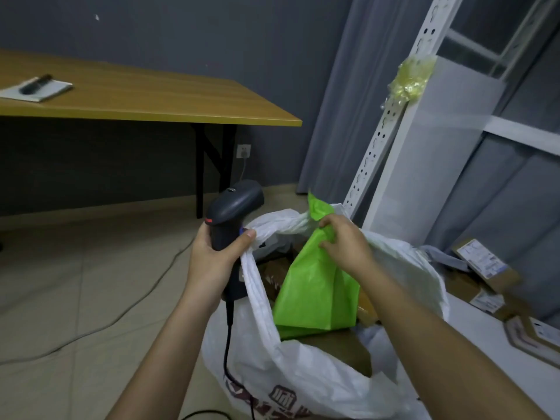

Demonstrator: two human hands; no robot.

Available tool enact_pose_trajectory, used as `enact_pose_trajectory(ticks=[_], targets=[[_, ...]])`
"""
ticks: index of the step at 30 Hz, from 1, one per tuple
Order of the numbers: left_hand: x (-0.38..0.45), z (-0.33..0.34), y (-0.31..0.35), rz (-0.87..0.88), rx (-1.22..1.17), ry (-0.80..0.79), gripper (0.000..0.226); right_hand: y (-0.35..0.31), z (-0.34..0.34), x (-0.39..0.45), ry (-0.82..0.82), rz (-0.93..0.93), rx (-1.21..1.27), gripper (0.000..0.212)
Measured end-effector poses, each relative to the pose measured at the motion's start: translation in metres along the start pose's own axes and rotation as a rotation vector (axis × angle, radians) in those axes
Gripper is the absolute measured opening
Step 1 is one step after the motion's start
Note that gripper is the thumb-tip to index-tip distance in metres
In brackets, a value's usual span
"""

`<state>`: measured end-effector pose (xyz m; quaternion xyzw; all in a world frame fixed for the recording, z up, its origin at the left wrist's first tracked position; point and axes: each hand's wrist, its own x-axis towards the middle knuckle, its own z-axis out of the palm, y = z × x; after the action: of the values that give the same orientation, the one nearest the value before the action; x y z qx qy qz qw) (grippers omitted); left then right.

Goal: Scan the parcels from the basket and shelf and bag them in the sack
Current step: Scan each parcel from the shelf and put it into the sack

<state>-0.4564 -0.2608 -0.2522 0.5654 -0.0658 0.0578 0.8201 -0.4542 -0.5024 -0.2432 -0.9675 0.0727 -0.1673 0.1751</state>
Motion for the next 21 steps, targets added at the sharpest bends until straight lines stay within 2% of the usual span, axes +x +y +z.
enact_pose_trajectory(ticks=[4,8,10,12,14,15,16,18,19,20,21], targets=[[0.003,0.004,0.005,0.033,-0.023,0.057,0.036,-0.002,-0.037,0.002,0.258,0.12,0.253,0.023],[0.009,0.007,0.012,0.081,-0.075,0.113,0.036,-0.032,-0.074,0.017,0.518,0.098,0.675,0.033],[0.011,0.006,0.014,0.095,-0.08,0.128,0.036,-0.043,-0.082,0.018,0.628,0.038,0.78,0.033],[0.01,0.004,0.016,0.107,-0.079,0.126,0.036,-0.041,-0.071,0.009,0.655,0.034,0.805,0.032],[0.008,0.002,0.016,0.111,-0.078,0.114,0.036,-0.021,-0.038,-0.008,0.522,0.133,0.611,0.027],[0.007,0.001,0.015,0.109,-0.071,0.101,0.037,-0.006,-0.017,-0.019,0.357,0.203,0.498,0.025],[0.005,0.001,0.013,0.102,-0.059,0.085,0.037,0.009,0.003,-0.03,0.124,0.275,0.407,0.025],[0.001,0.002,0.01,0.096,-0.034,0.057,0.038,0.021,0.026,-0.051,-0.383,0.351,0.269,0.05],[0.0,0.001,0.008,0.095,-0.019,0.045,0.038,0.02,0.031,-0.058,-0.533,0.351,0.249,0.063],[-0.002,0.002,0.006,0.093,-0.007,0.035,0.038,0.019,0.035,-0.061,-0.554,0.321,0.23,0.069],[-0.003,0.002,0.004,0.09,0.002,0.027,0.038,0.016,0.035,-0.062,-0.457,0.288,0.197,0.068]])
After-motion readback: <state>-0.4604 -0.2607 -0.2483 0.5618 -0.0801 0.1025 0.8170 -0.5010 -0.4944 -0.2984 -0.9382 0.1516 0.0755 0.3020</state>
